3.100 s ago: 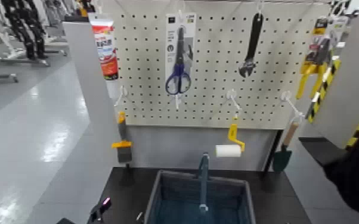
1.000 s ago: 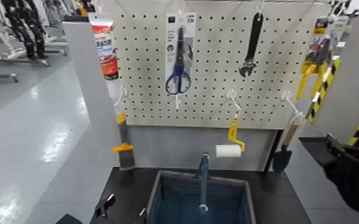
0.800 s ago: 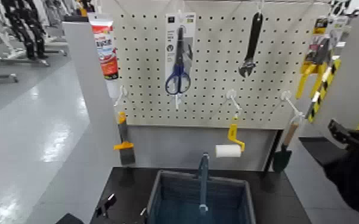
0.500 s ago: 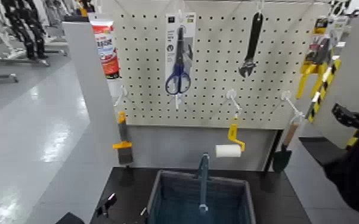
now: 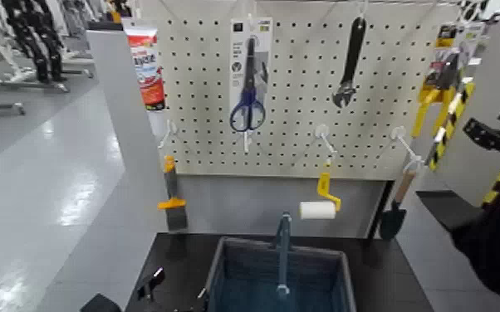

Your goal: Put the yellow pliers into the crate.

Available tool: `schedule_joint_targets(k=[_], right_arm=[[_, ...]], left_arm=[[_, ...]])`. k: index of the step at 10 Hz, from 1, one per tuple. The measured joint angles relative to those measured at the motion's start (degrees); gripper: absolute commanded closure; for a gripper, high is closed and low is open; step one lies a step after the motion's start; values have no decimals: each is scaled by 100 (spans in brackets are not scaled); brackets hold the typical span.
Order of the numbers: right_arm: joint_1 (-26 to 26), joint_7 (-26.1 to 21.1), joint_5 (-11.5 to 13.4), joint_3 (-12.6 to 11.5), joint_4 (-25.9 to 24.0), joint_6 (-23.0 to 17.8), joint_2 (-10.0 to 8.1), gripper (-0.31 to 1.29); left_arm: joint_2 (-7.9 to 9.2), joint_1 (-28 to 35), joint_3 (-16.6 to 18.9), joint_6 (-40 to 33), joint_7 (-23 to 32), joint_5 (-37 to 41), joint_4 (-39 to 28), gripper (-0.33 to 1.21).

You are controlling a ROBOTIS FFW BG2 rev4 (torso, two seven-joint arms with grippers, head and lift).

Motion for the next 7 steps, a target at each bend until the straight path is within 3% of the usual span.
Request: schedule_joint_targets(k=[2, 7], right_arm=[[-471, 368, -34, 205, 449, -14, -88, 13], [-1621, 1491, -491, 964, 1869, -142, -350, 14]], left_arm=[[6, -24, -16, 0, -3, 0, 7, 10], [20, -64, -56, 0, -12, -3, 18, 10]])
